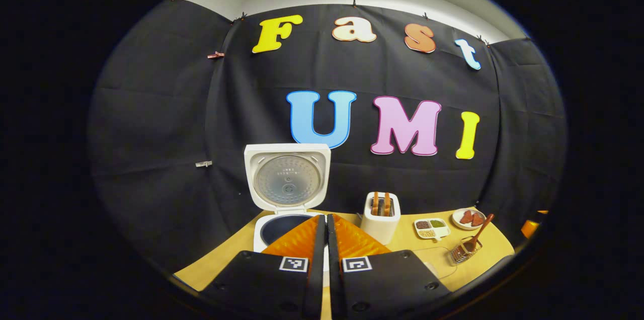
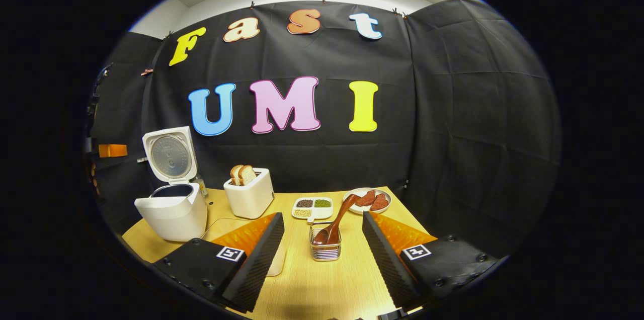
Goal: Close the left gripper, press the button to open the rice cooker; take a wooden spoon from the chopstick holder with the right hand, scoop a spoonful of rice and pour it into the rice cooker, then put the wooden spoon back into the chopstick holder.
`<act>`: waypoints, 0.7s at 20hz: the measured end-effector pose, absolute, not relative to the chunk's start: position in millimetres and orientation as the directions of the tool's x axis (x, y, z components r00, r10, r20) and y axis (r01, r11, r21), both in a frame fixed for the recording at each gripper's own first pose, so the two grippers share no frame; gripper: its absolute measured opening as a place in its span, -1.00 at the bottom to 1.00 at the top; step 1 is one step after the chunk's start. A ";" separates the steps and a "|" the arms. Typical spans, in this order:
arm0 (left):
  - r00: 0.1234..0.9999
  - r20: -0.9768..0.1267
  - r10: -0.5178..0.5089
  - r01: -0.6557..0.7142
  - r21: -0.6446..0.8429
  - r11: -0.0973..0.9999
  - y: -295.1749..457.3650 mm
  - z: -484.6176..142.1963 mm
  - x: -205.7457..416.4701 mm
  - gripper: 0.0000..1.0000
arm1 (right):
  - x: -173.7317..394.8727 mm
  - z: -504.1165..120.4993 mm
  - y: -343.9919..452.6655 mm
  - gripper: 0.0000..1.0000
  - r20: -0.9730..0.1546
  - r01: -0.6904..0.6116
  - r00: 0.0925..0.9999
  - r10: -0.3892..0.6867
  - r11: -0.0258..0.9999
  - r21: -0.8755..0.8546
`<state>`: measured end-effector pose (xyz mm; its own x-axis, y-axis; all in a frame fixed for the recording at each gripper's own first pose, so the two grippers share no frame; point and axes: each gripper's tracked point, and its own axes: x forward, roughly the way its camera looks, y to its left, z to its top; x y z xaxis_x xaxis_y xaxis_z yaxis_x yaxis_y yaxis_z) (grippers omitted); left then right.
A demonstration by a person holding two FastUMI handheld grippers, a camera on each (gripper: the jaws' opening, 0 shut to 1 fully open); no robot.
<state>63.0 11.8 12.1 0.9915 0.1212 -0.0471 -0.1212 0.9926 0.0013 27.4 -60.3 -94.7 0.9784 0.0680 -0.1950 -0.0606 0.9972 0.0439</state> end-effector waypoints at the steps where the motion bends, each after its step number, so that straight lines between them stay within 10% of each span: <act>1: 0.992 -0.059 0.112 -0.113 -0.008 0.994 2.8 8.1 54.7 -0.73 | 34.4 -97.5 -59.1 0.96 -0.203 -0.065 0.976 0.075 0.996 0.054; 5: 0.993 -0.092 0.075 -0.081 -0.063 0.995 -25.1 -7.3 30.3 -0.13 | 60.1 -116.2 -57.4 0.96 -0.250 -0.066 0.964 0.088 0.993 0.096; 8: 0.990 -0.108 0.088 -0.091 -0.025 0.996 -32.1 -22.0 20.9 0.87 | 83.0 -135.9 -53.9 0.94 -0.307 -0.056 0.946 0.108 0.983 0.176; 14: 0.974 -0.159 0.162 -0.160 0.029 0.987 -39.2 -38.3 6.2 0.92 | 135.1 -181.3 -68.2 0.97 -0.398 0.012 0.912 0.096 0.966 0.260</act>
